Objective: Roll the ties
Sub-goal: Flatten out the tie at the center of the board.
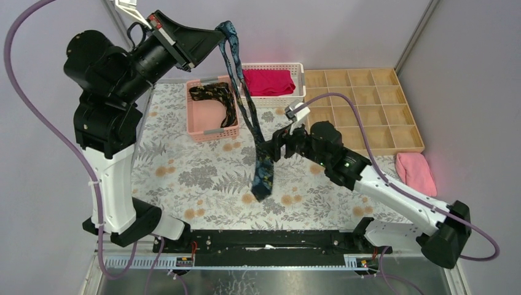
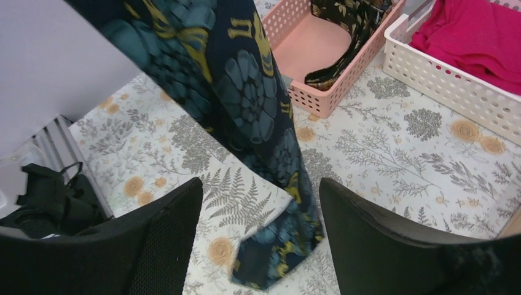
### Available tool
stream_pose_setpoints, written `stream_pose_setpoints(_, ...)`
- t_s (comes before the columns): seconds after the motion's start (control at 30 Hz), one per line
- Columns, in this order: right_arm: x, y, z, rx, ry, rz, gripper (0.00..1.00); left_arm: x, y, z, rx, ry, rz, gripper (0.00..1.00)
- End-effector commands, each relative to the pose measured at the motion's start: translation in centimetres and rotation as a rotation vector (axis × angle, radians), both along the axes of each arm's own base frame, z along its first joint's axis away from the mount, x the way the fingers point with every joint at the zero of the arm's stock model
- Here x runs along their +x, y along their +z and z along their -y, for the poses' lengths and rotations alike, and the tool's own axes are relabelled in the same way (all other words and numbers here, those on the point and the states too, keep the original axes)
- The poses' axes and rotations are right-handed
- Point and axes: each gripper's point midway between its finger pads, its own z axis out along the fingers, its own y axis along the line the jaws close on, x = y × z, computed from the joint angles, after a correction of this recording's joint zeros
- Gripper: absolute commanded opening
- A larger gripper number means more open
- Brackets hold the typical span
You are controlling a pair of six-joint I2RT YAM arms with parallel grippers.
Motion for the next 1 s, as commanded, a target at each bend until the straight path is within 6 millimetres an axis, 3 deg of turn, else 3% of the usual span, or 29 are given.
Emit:
stream_pose_setpoints(0.0, 1.5, 2.3, -2.7, 0.026, 0.068, 0.124, 0.78, -4.5, 4.4, -0.6, -0.072, -0.059, 0.170, 0.00)
stream_pose_setpoints(0.17, 2.2, 1.7, -4.9, 0.047, 0.112, 0.109, 0.82, -6.7, 5.0, -1.2, -0.067, -0.067, 0.213, 0.00)
stream_pose_setpoints(0.3, 0.9, 1.8, -7.1, 0.121, 0.205, 0.059, 0.84, -6.5, 4.4, -1.2, -0.051, -0.065, 0.196, 0.00)
stream_pose_setpoints(0.4, -0.3, 3.3, -8.0, 0.155, 0.225, 0.098, 0.83, -6.1, 3.8, -1.1, -0.033, -0.057, 0.188, 0.00)
stream_pose_setpoints(0.53, -1.8, 6.9, -8.0, 0.178, 0.236, 0.169, 0.84, -5.1, 2.7, -1.3, -0.012, -0.026, 0.162, 0.00)
stream_pose_setpoints(0.77, -5.4, 16.0, -5.5, 0.295, 0.225, 0.301, 0.83, -3.1, 1.2, -1.1, 0.022, 0.010, 0.126, 0.00)
stream_pose_setpoints(0.97, -5.8, 19.8, -5.0, 0.310, 0.214, 0.367, 0.83, -1.3, -0.3, -0.8, 0.033, 0.032, 0.068, 0.00)
